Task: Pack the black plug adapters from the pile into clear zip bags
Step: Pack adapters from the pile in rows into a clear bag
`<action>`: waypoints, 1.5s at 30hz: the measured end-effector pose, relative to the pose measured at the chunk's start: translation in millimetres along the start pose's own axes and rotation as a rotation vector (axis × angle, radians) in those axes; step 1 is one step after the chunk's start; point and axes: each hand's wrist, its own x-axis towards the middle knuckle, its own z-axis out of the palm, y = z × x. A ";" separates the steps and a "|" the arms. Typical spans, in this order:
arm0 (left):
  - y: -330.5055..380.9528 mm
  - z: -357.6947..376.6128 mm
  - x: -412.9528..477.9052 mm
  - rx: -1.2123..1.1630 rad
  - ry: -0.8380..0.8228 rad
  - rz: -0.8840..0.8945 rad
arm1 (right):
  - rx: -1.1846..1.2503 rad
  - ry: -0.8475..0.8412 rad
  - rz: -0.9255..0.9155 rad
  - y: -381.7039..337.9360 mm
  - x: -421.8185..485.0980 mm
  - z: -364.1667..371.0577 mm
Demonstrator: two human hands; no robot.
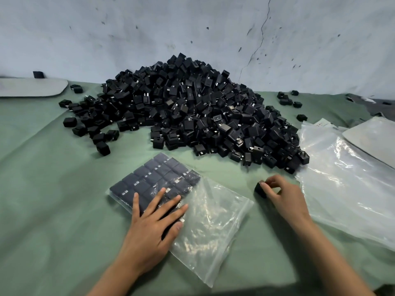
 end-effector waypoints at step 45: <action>1.3 -2.0 0.2 -0.059 -0.045 -0.034 | 0.057 -0.395 -0.654 -77.5 -95.2 58.2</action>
